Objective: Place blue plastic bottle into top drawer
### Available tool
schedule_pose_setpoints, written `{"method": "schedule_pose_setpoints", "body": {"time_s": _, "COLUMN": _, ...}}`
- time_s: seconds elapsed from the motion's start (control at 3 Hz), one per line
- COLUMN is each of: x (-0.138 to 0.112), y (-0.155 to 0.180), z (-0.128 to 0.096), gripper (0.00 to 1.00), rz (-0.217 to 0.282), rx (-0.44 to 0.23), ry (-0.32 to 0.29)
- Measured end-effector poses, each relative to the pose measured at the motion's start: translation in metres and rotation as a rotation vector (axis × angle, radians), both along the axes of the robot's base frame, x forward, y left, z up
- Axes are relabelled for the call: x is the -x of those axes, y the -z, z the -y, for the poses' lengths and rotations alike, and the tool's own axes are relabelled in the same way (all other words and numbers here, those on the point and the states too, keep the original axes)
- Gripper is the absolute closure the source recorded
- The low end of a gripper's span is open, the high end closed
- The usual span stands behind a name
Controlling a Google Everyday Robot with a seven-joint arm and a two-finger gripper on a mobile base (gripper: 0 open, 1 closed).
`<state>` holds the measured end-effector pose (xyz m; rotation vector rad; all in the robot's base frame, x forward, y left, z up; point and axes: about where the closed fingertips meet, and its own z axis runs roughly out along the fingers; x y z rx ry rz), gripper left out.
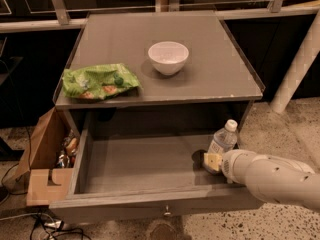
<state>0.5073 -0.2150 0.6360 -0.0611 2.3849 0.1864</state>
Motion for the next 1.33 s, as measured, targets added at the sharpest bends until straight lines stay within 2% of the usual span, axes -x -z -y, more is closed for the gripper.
{"method": "schedule_pose_setpoints", "body": {"time_s": 0.33, "x": 0.0000, "y": 0.0000, "z": 0.0000, "gripper": 0.81, "rz": 0.000, "rx": 0.000, "ry": 0.000}}
{"method": "schedule_pose_setpoints", "body": {"time_s": 1.33, "x": 0.0000, "y": -0.0001, "z": 0.0000, "gripper": 0.11, "rz": 0.000, "rx": 0.000, "ry": 0.000}}
